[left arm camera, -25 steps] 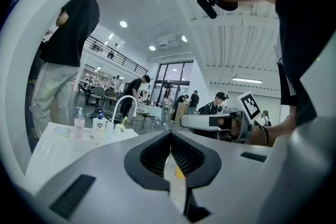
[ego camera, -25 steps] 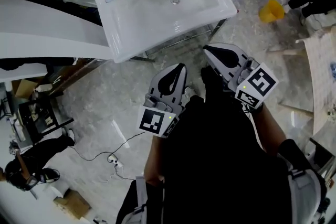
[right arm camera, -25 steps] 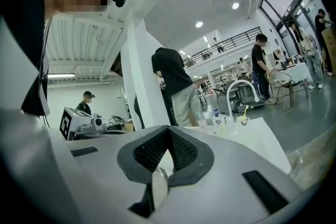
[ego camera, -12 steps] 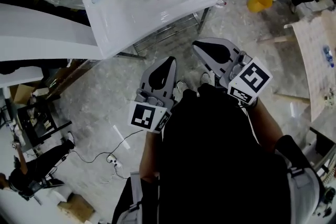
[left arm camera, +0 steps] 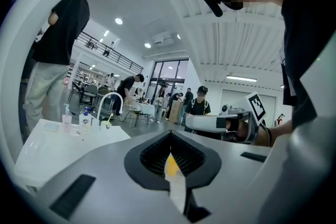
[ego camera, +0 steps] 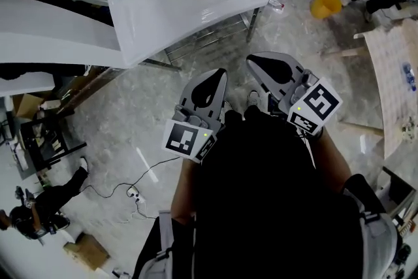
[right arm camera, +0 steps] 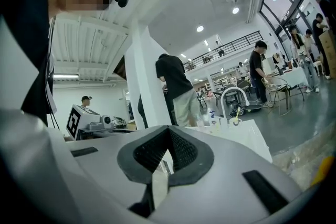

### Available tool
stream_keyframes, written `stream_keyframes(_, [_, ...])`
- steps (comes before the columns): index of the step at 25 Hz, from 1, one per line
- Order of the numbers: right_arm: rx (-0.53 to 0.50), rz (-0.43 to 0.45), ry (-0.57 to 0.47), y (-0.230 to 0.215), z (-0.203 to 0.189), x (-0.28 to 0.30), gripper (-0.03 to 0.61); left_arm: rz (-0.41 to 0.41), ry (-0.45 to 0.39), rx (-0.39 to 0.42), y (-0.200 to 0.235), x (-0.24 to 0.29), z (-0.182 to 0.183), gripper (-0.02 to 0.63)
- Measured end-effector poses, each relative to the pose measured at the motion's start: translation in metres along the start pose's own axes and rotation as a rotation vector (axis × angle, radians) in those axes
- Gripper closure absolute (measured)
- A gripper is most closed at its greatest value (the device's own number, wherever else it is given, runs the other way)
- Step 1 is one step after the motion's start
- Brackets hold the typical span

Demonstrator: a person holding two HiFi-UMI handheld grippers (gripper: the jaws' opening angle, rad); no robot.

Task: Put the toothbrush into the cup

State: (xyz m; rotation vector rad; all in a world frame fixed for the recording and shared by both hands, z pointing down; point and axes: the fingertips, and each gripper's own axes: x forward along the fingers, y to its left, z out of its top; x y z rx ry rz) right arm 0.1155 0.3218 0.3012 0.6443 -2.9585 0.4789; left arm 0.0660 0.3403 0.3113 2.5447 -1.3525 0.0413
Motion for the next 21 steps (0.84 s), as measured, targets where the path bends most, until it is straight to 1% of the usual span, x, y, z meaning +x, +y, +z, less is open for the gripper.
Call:
stream_keyframes(4, [-0.009,0.025,0.004,0.005,0.0,-0.001,0.565,-0.036,0.006,0.035,-0.012,0.003,0.001,0.603])
stream_keyframes(7, [-0.007,0.032,0.0,0.003,0.003,-0.002,0.565,-0.048,0.016,0.05,-0.017,0.004,-0.001,0.603])
stream_keyframes(11, [-0.007,0.046,-0.007,0.002,0.006,-0.001,0.565,-0.031,0.011,0.077,-0.014,0.006,0.003,0.603])
stream_keyframes(14, [-0.012,0.05,-0.008,0.004,0.008,-0.002,0.565,0.007,0.042,0.1,-0.009,0.005,0.002,0.606])
stream_keyframes(15, [-0.012,0.05,-0.01,0.004,0.008,-0.002,0.565,0.013,0.04,0.085,-0.007,0.004,0.002,0.607])
stream_keyframes(18, [-0.011,0.05,-0.01,0.005,0.008,-0.002,0.565,-0.008,-0.006,-0.034,0.0,0.002,-0.001,0.609])
stream_keyframes(21, [-0.016,0.049,-0.002,0.005,0.008,-0.002,0.565,-0.009,-0.007,-0.091,0.006,0.002,-0.006,0.611])
